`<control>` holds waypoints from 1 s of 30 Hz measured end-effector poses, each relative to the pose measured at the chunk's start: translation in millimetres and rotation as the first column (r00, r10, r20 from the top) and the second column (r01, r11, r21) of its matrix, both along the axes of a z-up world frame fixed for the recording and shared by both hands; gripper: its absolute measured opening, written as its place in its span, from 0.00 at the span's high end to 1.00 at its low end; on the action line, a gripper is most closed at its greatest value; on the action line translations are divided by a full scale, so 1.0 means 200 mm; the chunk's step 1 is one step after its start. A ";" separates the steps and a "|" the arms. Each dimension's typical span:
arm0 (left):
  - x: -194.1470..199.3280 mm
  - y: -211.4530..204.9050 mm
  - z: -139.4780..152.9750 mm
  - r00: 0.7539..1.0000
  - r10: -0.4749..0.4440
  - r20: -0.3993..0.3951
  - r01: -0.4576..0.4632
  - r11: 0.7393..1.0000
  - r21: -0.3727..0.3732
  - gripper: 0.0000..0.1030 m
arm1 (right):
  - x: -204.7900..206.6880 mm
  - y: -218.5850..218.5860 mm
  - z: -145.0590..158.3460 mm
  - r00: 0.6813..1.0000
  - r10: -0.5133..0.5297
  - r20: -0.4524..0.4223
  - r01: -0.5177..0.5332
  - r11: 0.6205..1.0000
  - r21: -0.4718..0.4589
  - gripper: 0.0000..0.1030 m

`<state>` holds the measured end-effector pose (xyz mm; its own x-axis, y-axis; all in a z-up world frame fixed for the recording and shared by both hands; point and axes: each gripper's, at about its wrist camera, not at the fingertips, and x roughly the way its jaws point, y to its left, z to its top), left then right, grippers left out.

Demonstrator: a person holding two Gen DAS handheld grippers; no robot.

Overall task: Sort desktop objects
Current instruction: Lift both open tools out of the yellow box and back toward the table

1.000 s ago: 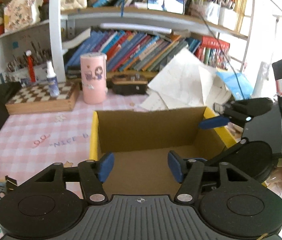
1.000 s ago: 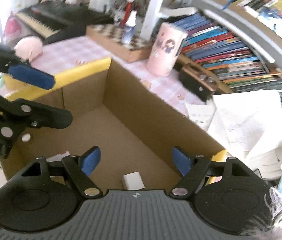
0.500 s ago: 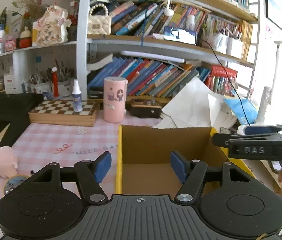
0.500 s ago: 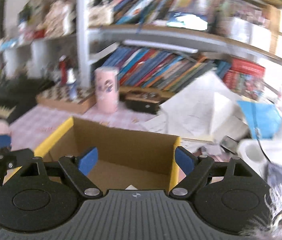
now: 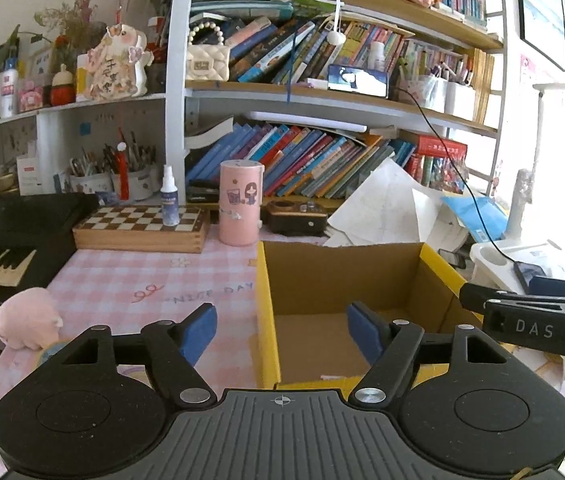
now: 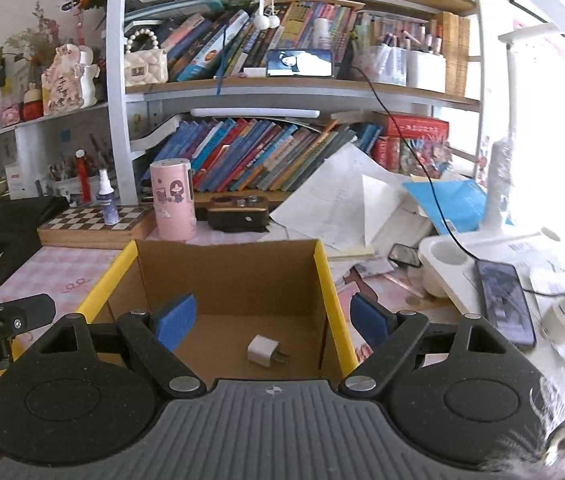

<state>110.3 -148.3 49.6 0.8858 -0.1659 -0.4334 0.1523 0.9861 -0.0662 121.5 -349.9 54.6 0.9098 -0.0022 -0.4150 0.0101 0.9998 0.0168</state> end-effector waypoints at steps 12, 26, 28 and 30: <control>-0.15 0.27 -0.10 0.994 0.031 -0.103 -0.032 0.999 -0.008 0.25 | -0.19 0.19 -0.09 0.994 -0.053 -0.096 0.053 0.999 0.001 0.16; -0.37 0.49 -0.24 0.966 0.013 -0.257 -0.004 0.999 0.033 0.25 | -0.46 0.49 -0.26 0.970 -0.025 -0.242 0.045 0.996 0.076 0.16; -0.40 0.52 -0.25 0.964 0.014 -0.267 -0.004 0.999 0.037 0.25 | -0.49 0.54 -0.28 0.967 -0.018 -0.253 0.037 0.997 0.071 0.16; -0.43 0.56 -0.26 0.961 0.015 -0.276 -0.004 0.999 0.042 0.25 | -0.52 0.57 -0.29 0.964 -0.013 -0.264 0.031 0.997 0.065 0.16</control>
<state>24.0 -36.8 -2.7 0.7321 -0.1353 -0.6676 0.1242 0.9902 -0.0645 18.0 -235.3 -4.0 0.7684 0.0151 -0.6398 0.0455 0.9959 0.0782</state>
